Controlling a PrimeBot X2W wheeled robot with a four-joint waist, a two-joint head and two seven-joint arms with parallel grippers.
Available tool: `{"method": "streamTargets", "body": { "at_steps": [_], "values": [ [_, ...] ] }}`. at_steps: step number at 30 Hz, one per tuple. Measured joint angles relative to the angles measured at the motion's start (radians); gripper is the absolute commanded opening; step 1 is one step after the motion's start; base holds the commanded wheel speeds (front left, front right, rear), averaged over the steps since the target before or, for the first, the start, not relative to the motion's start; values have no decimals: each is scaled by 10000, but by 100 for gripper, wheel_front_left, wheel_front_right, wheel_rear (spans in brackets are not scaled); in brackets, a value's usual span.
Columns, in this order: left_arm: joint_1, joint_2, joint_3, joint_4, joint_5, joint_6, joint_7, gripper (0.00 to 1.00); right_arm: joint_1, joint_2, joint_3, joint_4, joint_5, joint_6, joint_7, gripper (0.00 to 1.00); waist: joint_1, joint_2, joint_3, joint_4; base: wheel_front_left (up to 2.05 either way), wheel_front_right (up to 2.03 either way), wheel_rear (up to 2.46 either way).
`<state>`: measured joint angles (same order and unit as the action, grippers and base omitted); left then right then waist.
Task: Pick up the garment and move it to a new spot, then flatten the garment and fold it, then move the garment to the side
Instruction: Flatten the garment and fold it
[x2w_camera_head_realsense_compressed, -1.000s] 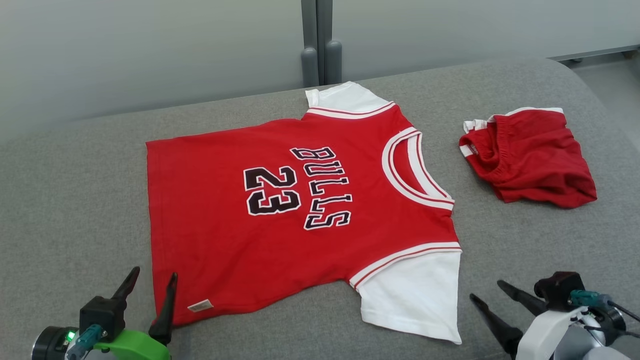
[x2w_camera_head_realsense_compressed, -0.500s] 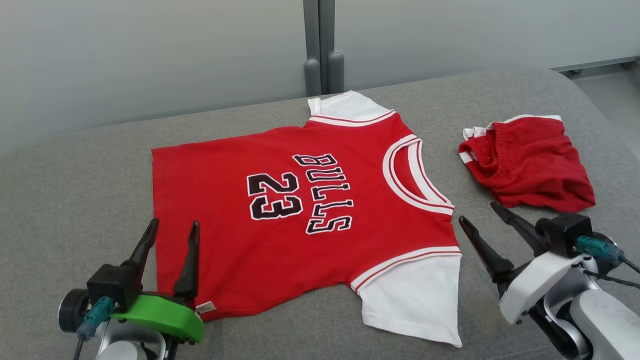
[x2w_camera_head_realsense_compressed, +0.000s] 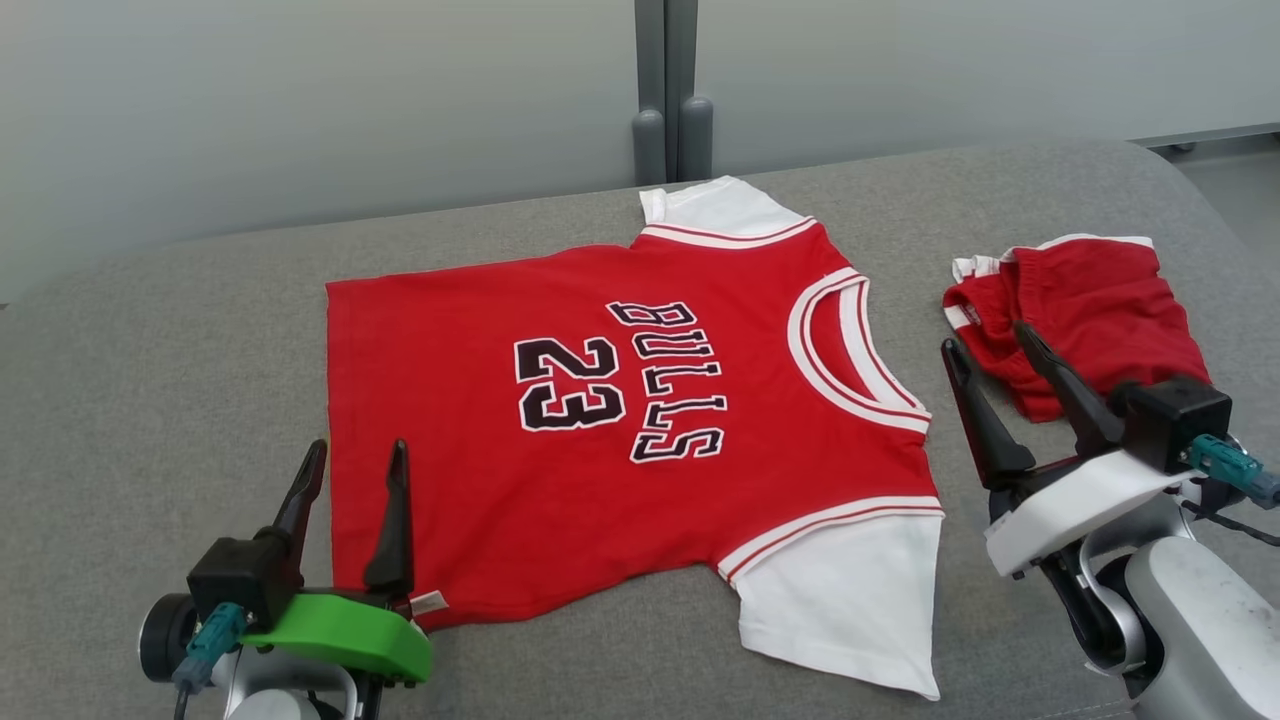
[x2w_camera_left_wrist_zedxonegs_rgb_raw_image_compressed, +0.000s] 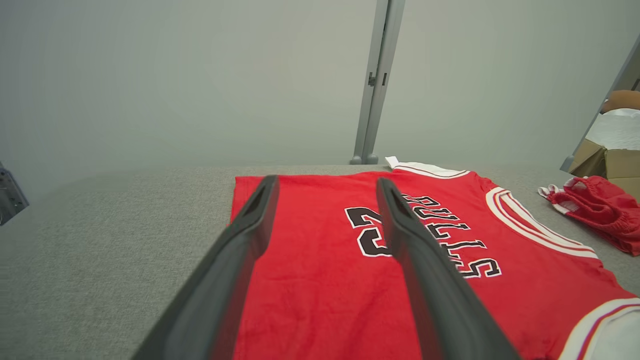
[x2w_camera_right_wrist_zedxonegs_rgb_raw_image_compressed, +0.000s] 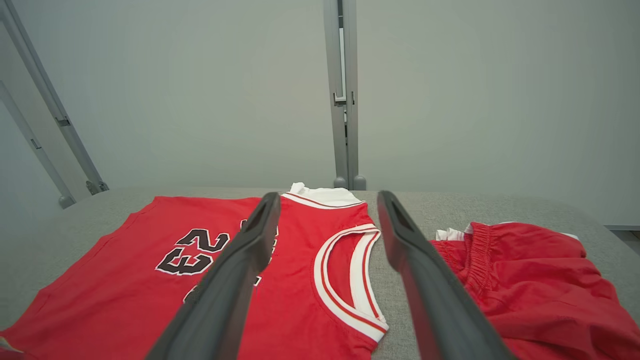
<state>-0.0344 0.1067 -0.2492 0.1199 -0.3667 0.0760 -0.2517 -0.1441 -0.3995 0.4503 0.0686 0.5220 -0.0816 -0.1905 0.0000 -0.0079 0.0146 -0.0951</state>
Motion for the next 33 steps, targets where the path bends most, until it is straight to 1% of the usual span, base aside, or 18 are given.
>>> {"method": "streamTargets", "body": {
  "at_steps": [3,8,13,15,21,33],
  "values": [
    [90,-6,96,-6,0,52,0,100,1,221,-36,79,59,-10,-104,100,0,0,14,97,0,0,0],
    [347,-36,199,-8,2,155,0,100,6,301,-132,280,61,-173,-165,100,0,0,-15,219,0,0,0],
    [506,-54,196,6,10,186,0,100,94,514,-201,472,35,-188,-293,100,0,0,-55,260,0,0,0],
    [578,-75,190,31,17,209,0,100,124,533,-215,568,31,-255,-305,100,0,0,-76,281,0,0,0],
    [639,-199,176,65,31,213,0,100,249,629,-217,727,-58,-272,-382,100,0,0,-146,328,0,0,0],
    [852,-219,176,96,31,259,0,100,312,826,-219,926,-222,-274,-474,100,0,0,-258,377,0,0,0]
  ]
}}
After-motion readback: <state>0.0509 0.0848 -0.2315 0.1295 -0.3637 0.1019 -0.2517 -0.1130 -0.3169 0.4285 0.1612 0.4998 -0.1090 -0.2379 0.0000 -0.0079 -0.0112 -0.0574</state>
